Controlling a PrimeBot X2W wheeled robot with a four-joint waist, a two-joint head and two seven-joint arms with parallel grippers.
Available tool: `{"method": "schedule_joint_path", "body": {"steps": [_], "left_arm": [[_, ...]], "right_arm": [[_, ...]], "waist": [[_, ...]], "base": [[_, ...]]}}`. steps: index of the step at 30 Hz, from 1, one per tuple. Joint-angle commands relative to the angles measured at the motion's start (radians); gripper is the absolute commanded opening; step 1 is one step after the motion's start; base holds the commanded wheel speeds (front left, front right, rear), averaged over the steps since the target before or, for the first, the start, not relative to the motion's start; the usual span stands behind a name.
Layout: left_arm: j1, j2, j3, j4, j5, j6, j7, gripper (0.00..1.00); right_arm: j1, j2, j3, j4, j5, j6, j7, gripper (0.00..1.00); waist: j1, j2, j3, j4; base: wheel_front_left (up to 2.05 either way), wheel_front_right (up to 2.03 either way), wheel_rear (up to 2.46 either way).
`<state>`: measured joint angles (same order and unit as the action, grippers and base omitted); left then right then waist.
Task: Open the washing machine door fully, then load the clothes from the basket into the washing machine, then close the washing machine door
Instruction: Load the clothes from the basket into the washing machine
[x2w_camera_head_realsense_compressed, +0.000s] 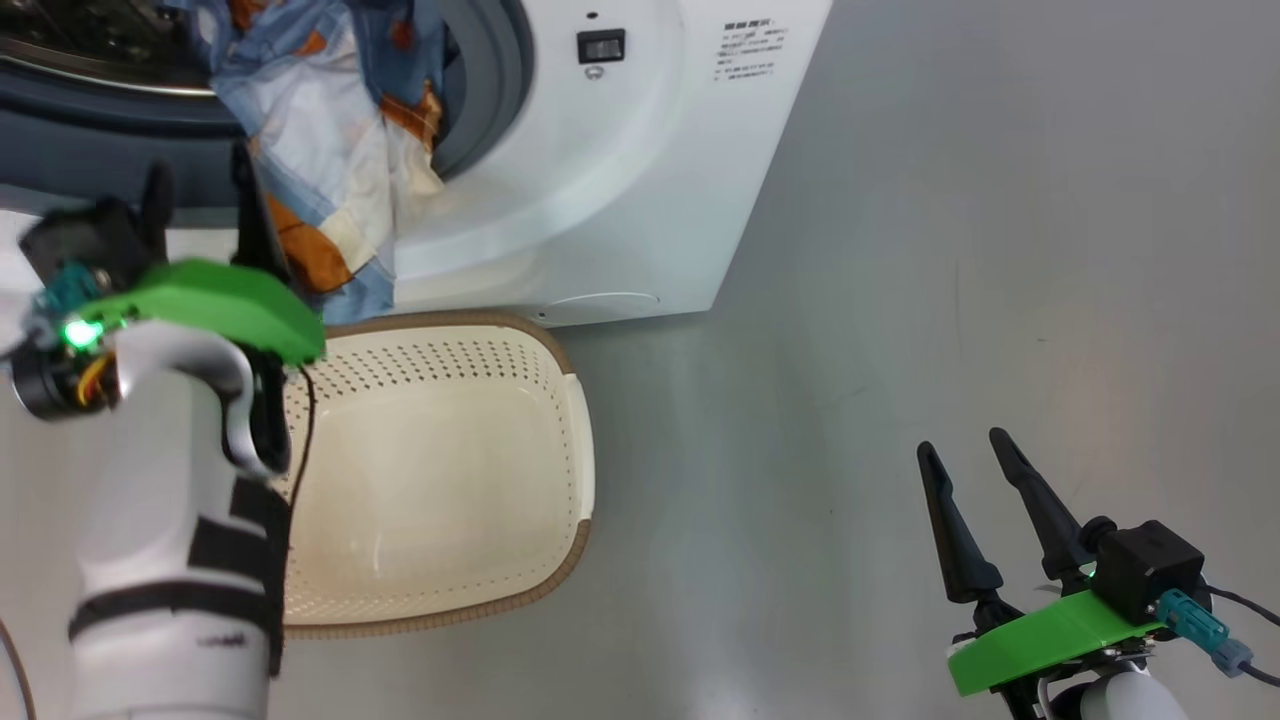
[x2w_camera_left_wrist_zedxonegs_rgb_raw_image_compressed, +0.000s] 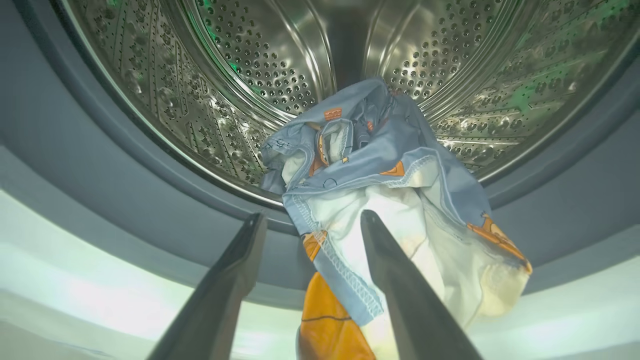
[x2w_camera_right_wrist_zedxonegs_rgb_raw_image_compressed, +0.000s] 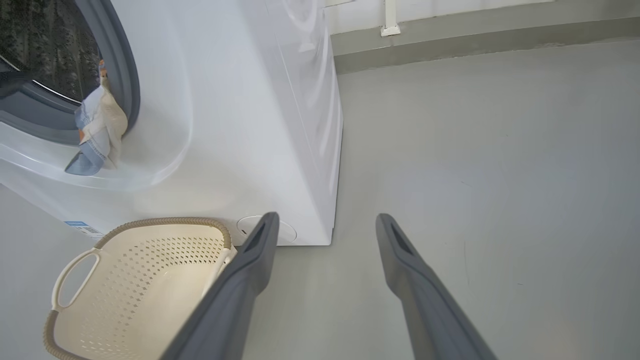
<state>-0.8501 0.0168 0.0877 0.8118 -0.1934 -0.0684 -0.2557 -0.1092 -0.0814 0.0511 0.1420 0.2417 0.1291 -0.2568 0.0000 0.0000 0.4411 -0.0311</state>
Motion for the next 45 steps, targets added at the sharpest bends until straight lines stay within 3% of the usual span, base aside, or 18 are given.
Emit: {"method": "schedule_joint_path", "body": {"steps": [1, 9, 19, 45], "left_arm": [[0.03, 0.035, 0.013, -0.034, -0.01, -0.005, -0.006, 1.0], [0.208, 0.034, -0.053, -0.193, -0.065, -0.002, -0.006, 1.0], [0.47, 0.034, -0.093, -0.377, -0.074, 0.044, -0.006, 1.0], [0.787, 0.033, -0.072, -0.653, -0.12, -0.012, -0.006, 1.0]], "right_arm": [[-0.012, 0.001, 0.021, -0.018, 0.002, 0.002, -0.005, 1.0], [-0.009, 0.0, 0.024, -0.014, 0.003, 0.002, -0.005, 1.0], [0.008, -0.001, 0.012, -0.017, -0.001, 0.002, -0.005, 1.0], [0.034, -0.004, 0.012, -0.021, -0.007, 0.002, -0.005, 1.0]], "waist": [[0.0, 0.0, -0.005, 0.004], [0.0, 0.0, -0.027, 0.005], [0.0, 0.0, -0.045, 0.016], [0.0, 0.0, -0.11, 0.035]], "base": [[0.0, 0.0, 0.0], [0.0, 0.0, 0.0], [0.0, 0.0, 0.0], [0.0, 0.0, 0.0]]}}
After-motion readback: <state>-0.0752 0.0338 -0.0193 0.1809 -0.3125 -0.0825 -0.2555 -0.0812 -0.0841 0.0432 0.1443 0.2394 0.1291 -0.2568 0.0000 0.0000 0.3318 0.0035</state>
